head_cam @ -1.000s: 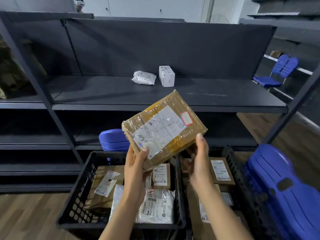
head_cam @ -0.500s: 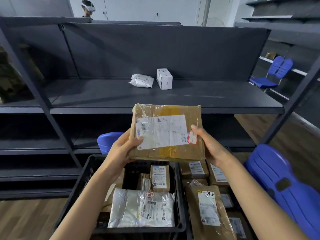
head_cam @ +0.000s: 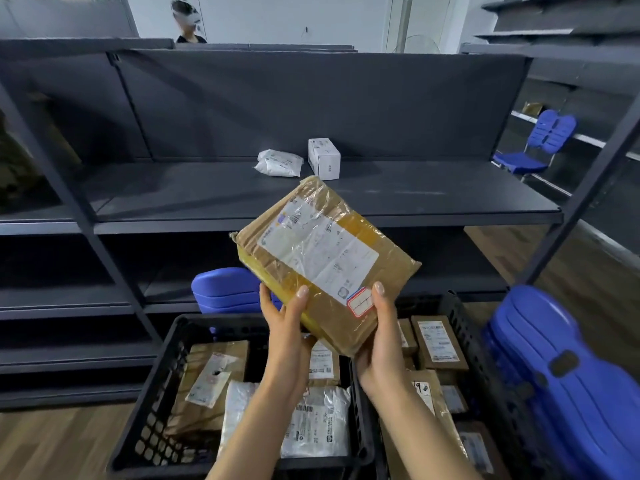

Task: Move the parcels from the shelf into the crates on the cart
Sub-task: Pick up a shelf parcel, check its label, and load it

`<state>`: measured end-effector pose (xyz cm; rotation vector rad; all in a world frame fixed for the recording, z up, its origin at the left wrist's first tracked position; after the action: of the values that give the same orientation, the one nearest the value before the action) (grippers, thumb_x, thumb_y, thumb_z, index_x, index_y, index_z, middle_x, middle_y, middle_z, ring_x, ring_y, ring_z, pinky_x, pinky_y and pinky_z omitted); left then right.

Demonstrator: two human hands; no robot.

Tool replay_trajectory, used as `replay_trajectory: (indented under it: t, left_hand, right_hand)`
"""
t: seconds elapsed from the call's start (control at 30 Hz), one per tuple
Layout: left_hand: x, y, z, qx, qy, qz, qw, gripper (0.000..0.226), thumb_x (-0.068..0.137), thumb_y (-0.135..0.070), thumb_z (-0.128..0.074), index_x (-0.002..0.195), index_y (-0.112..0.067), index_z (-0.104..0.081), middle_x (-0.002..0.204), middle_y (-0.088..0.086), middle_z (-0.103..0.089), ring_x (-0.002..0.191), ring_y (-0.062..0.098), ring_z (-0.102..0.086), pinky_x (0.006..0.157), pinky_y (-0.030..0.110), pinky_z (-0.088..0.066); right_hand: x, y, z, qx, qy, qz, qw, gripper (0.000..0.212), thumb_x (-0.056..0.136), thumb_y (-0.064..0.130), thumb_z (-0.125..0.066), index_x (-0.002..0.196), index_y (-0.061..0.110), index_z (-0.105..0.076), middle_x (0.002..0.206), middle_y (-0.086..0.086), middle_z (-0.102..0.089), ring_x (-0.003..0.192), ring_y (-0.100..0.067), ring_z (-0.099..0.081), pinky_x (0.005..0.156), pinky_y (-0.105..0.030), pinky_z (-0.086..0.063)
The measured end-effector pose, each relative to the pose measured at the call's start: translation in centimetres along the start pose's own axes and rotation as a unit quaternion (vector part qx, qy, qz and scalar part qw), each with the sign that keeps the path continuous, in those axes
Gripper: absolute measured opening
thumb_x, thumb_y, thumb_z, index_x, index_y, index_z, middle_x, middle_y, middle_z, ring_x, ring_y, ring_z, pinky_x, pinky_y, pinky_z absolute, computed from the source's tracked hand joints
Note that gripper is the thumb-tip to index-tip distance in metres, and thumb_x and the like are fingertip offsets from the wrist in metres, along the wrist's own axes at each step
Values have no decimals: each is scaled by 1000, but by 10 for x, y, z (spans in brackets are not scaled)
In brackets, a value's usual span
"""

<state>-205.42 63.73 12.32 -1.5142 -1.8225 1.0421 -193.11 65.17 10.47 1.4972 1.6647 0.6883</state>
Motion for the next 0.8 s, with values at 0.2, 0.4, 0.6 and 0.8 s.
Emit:
replay_trajectory:
  t: [0.2, 0.4, 0.6, 0.8]
  left_hand:
    - [12, -32, 4, 43, 51, 7, 998, 87, 63, -49, -71, 140, -23, -42, 130, 7, -62, 118, 29, -61, 98, 55, -48]
    - [25, -51, 17, 154, 119, 62, 979, 79, 59, -55, -64, 132, -29, -53, 124, 4, -67, 117, 32, -61, 107, 61, -36]
    - [29, -53, 4, 220, 191, 63, 955, 61, 66, -53, -63, 125, -38, -56, 125, 4, -66, 116, 32, -62, 102, 65, -40]
    - [34, -54, 2, 219, 191, 56, 955, 51, 70, -56, -63, 118, -41, -61, 123, 2, -67, 114, 30, -63, 100, 63, -42]
  right_hand:
    - [-3, 23, 22, -49, 2, 65, 997, 84, 55, 81, -66, 124, 34, -59, 122, 2, -66, 115, -17, -61, 96, -40, -45]
    - [8, 81, 23, -215, 98, 82, 968, 97, 44, 86, -67, 129, 40, -52, 139, 1, -54, 129, -19, -50, 110, -49, -36]
    - [5, 82, -1, -283, 211, 29, 935, 114, 39, 81, -74, 139, 37, -40, 126, 7, -62, 116, -15, -60, 101, -47, -47]
    - [4, 75, -2, -238, 202, 27, 950, 108, 42, 79, -75, 135, 34, -44, 124, 4, -65, 113, -18, -63, 88, -37, -55]
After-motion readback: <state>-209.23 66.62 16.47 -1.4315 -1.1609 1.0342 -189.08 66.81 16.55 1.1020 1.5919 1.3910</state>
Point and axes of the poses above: each hand's wrist, its own x-axis towards the middle knuckle, its own z-axis out of the back of the hand, y = z × x, the point moved 6 cm from there along x, towards the middle knuckle
